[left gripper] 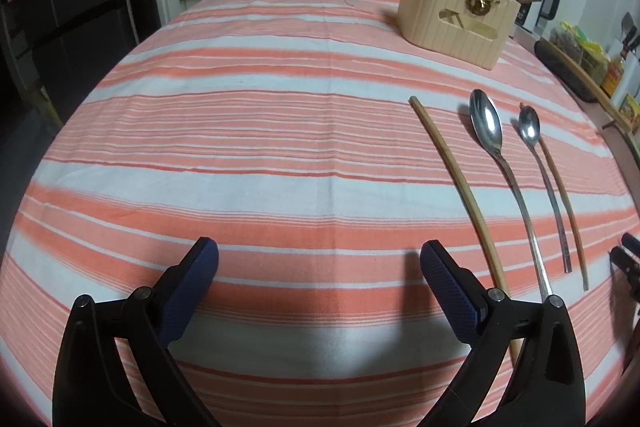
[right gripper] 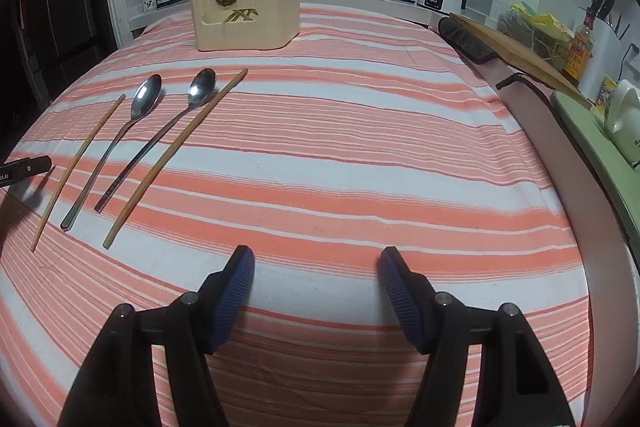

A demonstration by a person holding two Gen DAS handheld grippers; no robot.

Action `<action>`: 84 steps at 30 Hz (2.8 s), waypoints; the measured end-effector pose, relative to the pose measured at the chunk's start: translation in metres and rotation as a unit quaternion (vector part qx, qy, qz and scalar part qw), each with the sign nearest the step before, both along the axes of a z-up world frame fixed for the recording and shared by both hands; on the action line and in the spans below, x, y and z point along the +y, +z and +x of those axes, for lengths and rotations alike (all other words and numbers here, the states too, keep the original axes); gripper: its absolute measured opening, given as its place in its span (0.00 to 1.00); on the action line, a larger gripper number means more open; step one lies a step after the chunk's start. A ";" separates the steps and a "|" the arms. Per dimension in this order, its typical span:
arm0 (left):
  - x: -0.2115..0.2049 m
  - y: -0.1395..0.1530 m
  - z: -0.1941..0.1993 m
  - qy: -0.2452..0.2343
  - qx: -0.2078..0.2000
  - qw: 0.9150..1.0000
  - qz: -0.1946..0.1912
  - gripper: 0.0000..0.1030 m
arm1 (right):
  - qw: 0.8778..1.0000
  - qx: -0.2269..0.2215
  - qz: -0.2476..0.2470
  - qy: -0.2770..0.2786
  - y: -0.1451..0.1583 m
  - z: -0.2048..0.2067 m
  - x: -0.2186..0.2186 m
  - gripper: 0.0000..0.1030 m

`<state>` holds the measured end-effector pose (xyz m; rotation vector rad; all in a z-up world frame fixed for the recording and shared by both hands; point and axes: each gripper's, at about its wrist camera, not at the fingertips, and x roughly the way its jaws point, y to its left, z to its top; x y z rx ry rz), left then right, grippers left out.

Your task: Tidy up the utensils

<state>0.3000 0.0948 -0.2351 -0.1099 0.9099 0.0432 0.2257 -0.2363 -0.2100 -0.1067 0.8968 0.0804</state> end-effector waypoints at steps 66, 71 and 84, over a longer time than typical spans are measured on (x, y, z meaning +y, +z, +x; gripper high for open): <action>0.002 -0.002 -0.054 -0.015 0.024 0.999 0.035 0.99 | 0.999 0.005 -0.032 0.010 0.002 0.010 -0.024 0.62; 0.001 -0.002 -0.054 -0.016 0.024 0.999 0.039 1.00 | 1.000 0.013 -0.005 0.009 0.000 0.012 -0.032 0.62; 0.002 -0.003 -0.052 -0.016 0.024 0.999 0.036 1.00 | 1.000 0.019 0.013 0.008 -0.001 0.003 -0.039 0.65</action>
